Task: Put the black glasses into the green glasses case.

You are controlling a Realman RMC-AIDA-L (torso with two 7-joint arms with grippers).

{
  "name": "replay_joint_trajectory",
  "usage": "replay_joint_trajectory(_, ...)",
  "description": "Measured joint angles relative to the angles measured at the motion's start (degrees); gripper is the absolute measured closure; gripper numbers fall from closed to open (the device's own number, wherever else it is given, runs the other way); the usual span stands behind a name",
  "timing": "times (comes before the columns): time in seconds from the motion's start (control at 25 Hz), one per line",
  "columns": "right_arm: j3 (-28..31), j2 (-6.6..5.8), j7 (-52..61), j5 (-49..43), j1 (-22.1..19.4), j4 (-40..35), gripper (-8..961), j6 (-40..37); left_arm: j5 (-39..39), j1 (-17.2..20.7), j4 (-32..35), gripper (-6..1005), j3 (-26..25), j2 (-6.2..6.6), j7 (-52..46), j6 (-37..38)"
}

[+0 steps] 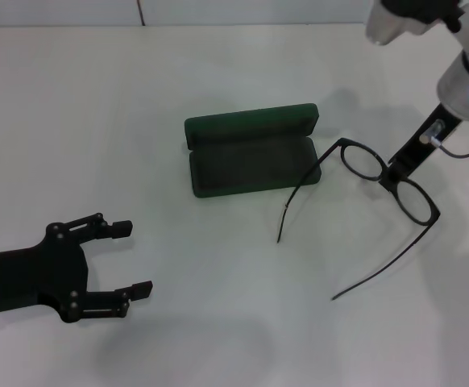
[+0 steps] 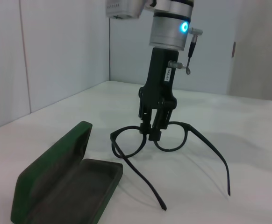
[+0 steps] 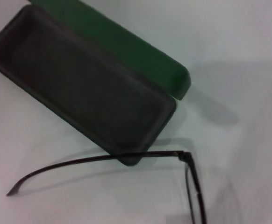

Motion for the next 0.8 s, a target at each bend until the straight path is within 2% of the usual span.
replay_joint_trajectory(0.12, -3.32, 0.00, 0.89, 1.12, -0.12, -0.04, 422, 1.35, 0.00, 0.01, 0.00, 119, 0.00, 0.00, -0.07, -0.05)
replay_joint_trajectory(0.32, -3.90, 0.00, 1.11, 1.68, 0.21, 0.28, 673, 1.52, 0.00, 0.01, 0.00, 119, 0.00, -0.03, -0.09, -0.16)
replay_joint_trajectory(0.56, -3.94, -0.01, 1.59, 1.68, 0.26, 0.01, 855, 1.09, 0.00, 0.01, 0.00, 120, 0.00, -0.03, -0.12, -0.21)
replay_joint_trajectory(0.8, -3.94, -0.18, 1.58, 1.67, 0.27, -0.17, 858, 0.90, 0.00, 0.01, 0.00, 121, 0.00, -0.14, -0.12, -0.22)
